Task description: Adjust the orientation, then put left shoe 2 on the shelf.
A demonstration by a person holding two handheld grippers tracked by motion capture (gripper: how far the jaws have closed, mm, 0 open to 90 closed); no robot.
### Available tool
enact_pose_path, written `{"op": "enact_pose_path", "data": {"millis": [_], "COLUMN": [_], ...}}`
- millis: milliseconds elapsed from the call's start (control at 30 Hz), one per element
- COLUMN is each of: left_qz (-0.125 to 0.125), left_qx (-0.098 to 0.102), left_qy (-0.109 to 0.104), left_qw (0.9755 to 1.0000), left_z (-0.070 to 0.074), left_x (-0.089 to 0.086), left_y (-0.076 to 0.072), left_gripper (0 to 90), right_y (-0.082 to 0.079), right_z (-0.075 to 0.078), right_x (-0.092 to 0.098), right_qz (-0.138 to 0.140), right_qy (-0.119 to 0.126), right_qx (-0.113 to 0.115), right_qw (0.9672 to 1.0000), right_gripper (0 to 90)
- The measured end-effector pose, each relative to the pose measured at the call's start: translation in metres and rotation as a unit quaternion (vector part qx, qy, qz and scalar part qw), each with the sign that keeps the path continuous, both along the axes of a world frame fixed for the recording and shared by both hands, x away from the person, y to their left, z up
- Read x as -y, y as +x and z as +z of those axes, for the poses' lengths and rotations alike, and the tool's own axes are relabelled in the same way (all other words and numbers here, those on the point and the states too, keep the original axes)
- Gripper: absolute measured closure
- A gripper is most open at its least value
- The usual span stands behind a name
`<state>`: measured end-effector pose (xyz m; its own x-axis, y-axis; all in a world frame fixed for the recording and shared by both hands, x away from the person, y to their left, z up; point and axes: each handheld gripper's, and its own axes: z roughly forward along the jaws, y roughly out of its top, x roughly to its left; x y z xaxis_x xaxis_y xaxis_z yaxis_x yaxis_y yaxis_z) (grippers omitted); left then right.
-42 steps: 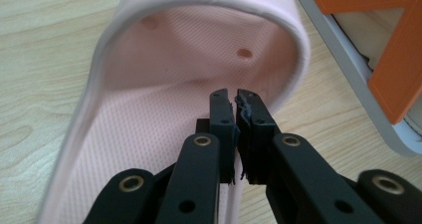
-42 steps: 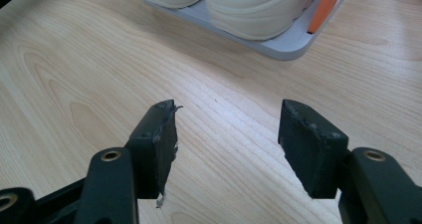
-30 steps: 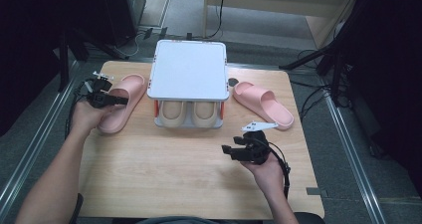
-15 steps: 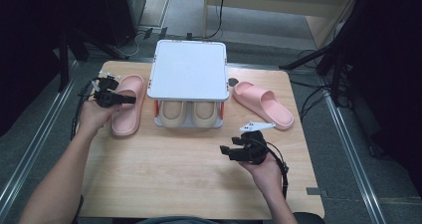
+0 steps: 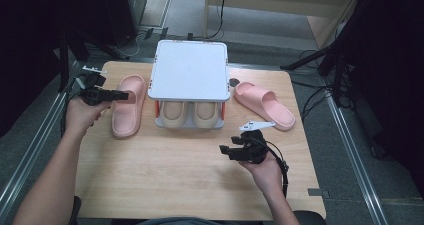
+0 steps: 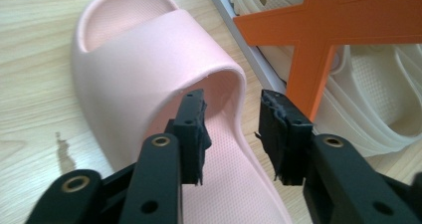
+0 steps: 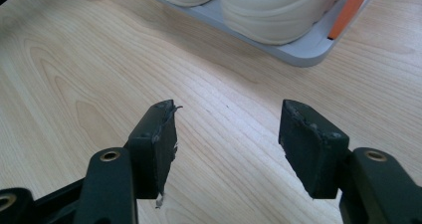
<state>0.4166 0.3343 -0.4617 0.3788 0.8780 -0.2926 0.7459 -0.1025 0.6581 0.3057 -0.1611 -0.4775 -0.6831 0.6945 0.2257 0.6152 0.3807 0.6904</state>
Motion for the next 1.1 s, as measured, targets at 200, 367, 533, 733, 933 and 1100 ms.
{"op": "enact_pose_path", "data": {"millis": [200,367,533,733,933,1100], "left_qz": [0.016,0.028,0.04,0.052,0.057,0.059], "left_qx": [0.0,0.005,-0.006,-0.015,-0.011,-0.017], "left_qy": [-0.005,-0.006,-0.002,0.001,0.009,0.017], "left_qw": [0.9999,0.9996,0.9992,0.9986,0.9983,0.9979], "left_z": [-0.001,-0.003,-0.008,-0.016,-0.027,-0.035], "left_x": [-0.014,-0.025,-0.033,-0.039,-0.04,-0.041], "left_y": [-0.007,-0.011,-0.013,-0.01,-0.004,0.002], "left_gripper": [55.0,49.4,48.5,45.2,43.5,42.6], "right_y": [0.004,0.006,0.008,0.007,0.006,0.003], "right_z": [0.0,0.0,-0.001,-0.001,-0.002,-0.001], "right_x": [-0.006,-0.011,-0.014,-0.014,-0.01,-0.007], "right_qz": [0.011,0.017,0.024,0.022,0.016,0.009], "right_qy": [0.0,-0.002,-0.004,-0.006,-0.006,-0.006], "right_qx": [0.001,0.0,0.001,0.001,0.001,0.002], "right_qw": [0.9999,0.9998,0.9997,0.9997,0.9999,0.9999], "right_gripper": [40.4,40.3,40.1,40.0,40.0,40.0]}}
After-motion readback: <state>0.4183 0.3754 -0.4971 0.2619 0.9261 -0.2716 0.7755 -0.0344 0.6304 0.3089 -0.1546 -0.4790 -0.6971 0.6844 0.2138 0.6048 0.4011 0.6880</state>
